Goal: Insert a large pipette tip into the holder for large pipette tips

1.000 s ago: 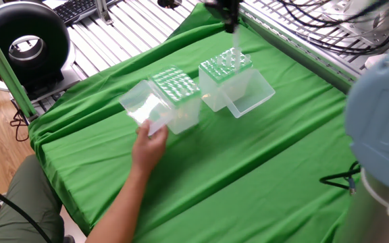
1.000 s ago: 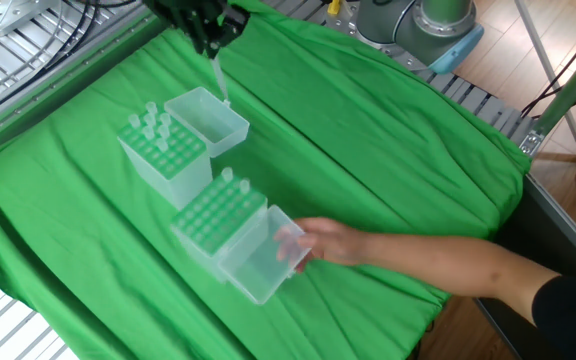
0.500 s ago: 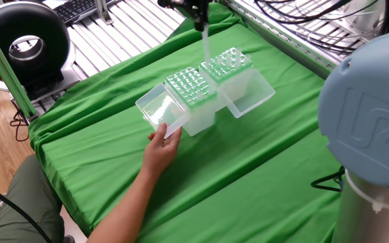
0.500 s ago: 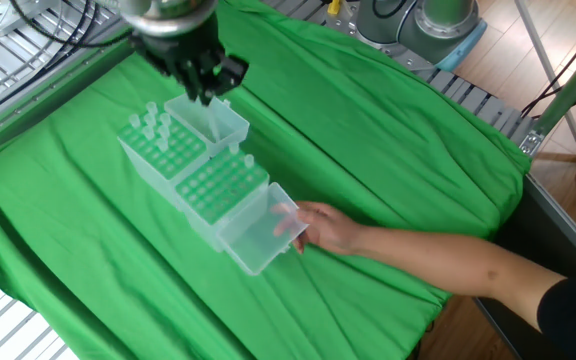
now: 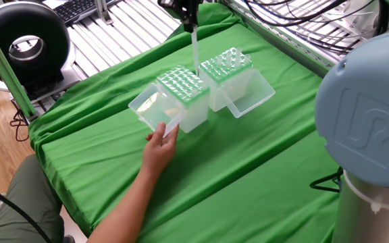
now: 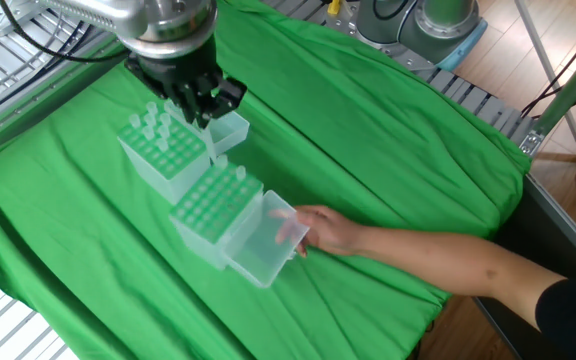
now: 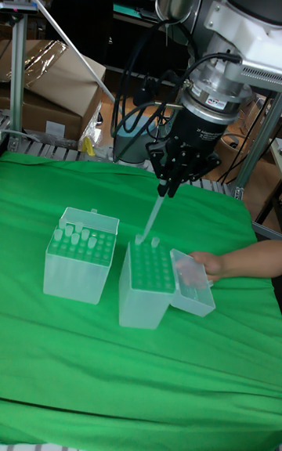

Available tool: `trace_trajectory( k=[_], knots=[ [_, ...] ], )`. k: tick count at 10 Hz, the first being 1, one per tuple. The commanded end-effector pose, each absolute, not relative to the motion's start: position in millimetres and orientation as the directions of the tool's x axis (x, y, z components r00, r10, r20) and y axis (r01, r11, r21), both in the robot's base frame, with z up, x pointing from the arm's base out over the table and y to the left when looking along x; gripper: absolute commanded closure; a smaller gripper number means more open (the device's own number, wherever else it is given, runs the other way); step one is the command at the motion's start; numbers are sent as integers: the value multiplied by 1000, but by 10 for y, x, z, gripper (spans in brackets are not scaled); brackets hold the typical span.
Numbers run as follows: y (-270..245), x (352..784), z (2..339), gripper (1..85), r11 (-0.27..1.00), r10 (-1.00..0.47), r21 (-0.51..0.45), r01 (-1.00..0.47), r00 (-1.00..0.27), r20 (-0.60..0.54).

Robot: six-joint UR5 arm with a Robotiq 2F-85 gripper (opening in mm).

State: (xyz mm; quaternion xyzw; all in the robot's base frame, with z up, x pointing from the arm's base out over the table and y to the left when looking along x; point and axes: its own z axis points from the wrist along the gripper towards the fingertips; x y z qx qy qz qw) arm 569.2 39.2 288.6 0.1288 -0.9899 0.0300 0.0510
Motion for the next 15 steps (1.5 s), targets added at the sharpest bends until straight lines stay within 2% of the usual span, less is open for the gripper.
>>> trace_trajectory(
  k=[1, 6, 15],
  knots=[
    [528, 5802, 2840, 847, 970, -243, -17, -244, -968, 67],
    [642, 6079, 2770, 847, 967, -256, -2, -256, -966, -22],
    [581, 6209, 2732, 847, 959, -282, -32, -281, -958, -47]
  ],
)
